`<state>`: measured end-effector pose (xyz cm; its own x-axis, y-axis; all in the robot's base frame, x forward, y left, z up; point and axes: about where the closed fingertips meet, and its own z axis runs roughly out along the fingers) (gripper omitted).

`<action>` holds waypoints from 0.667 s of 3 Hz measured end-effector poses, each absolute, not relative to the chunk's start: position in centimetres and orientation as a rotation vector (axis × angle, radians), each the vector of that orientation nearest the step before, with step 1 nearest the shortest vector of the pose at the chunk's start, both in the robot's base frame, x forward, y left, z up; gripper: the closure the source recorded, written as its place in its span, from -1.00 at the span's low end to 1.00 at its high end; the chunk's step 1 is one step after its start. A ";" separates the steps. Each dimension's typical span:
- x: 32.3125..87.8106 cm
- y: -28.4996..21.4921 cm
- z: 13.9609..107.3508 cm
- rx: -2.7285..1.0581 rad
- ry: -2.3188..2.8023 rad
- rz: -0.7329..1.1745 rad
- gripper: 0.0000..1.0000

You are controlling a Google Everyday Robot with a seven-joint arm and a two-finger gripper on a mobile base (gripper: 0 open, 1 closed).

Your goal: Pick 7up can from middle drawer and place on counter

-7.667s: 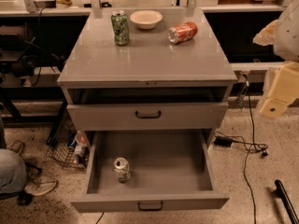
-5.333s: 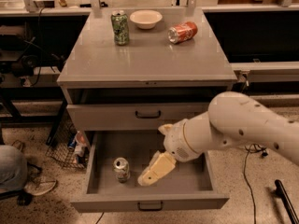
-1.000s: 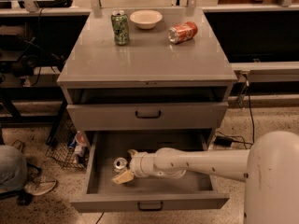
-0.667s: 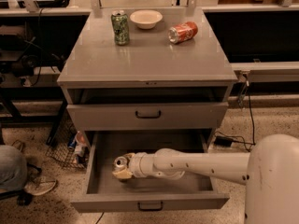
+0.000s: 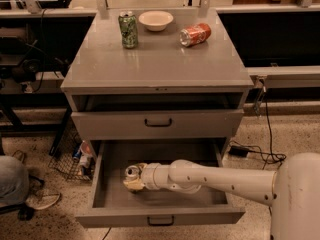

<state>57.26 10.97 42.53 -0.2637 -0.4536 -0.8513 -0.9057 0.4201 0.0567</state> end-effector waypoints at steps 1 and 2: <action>57.5 9.3 43.3 -1.112 1.874 0.725 1.00; 57.7 7.7 44.0 -1.076 1.873 0.720 1.00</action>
Offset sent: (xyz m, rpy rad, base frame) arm 0.0082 -0.0577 0.0230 0.0603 -0.0155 -0.0959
